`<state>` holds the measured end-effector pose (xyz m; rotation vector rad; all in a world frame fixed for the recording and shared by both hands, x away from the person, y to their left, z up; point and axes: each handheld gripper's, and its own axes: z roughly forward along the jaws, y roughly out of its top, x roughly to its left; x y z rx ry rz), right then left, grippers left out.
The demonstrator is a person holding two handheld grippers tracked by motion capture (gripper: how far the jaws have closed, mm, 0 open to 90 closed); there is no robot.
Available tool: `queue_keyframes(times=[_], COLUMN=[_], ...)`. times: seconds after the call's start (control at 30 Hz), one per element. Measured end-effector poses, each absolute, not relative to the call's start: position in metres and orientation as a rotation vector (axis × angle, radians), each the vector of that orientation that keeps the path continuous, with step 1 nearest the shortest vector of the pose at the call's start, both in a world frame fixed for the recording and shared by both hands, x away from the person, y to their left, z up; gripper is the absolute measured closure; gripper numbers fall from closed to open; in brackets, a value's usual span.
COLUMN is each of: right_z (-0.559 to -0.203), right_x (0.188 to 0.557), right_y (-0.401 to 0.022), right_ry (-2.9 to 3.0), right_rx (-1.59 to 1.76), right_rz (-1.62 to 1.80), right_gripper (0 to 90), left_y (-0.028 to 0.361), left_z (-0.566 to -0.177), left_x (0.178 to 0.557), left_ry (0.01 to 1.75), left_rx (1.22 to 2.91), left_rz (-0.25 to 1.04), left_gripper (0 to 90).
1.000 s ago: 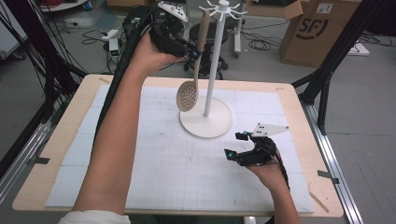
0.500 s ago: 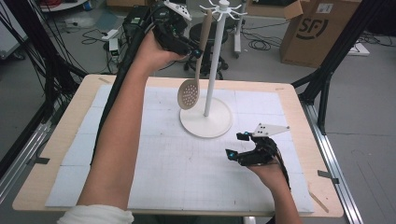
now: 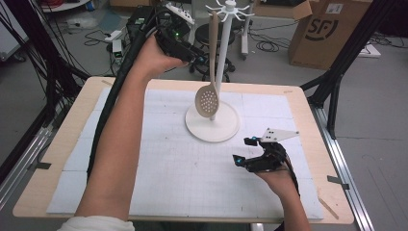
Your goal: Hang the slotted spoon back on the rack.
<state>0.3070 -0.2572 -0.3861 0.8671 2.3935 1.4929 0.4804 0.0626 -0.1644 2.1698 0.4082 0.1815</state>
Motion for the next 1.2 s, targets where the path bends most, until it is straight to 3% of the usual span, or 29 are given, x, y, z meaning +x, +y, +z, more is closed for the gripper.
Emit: queue_keyframes(times=[0.27,0.37,0.6,0.73,1.2], right_z=[-0.386,-0.385,-0.386,-0.386,-0.386], right_x=[0.306,0.305,0.305,0.305,0.305], right_y=[-0.256,-0.254,-0.251,-0.25,-0.246], right_ry=[2.398,2.403,2.413,2.421,2.428], right_rx=[0.865,0.854,0.85,0.851,0.834], right_rz=[1.483,1.48,1.466,1.455,1.445], right_gripper=[16.5,16.5,16.5,16.5,16.5], left_y=[0.072,0.085,0.113,0.123,0.153], left_z=[-0.168,-0.172,-0.185,-0.187,-0.203], left_x=[0.472,0.466,0.457,0.45,0.434], left_ry=[0.458,0.47,0.561,0.583,0.645], left_rx=[2.211,2.128,2.108,2.111,2.081], left_rz=[0.173,0.162,0.187,0.239,0.24], left_gripper=[47.0,44.5,37.1,27.4,17.0])
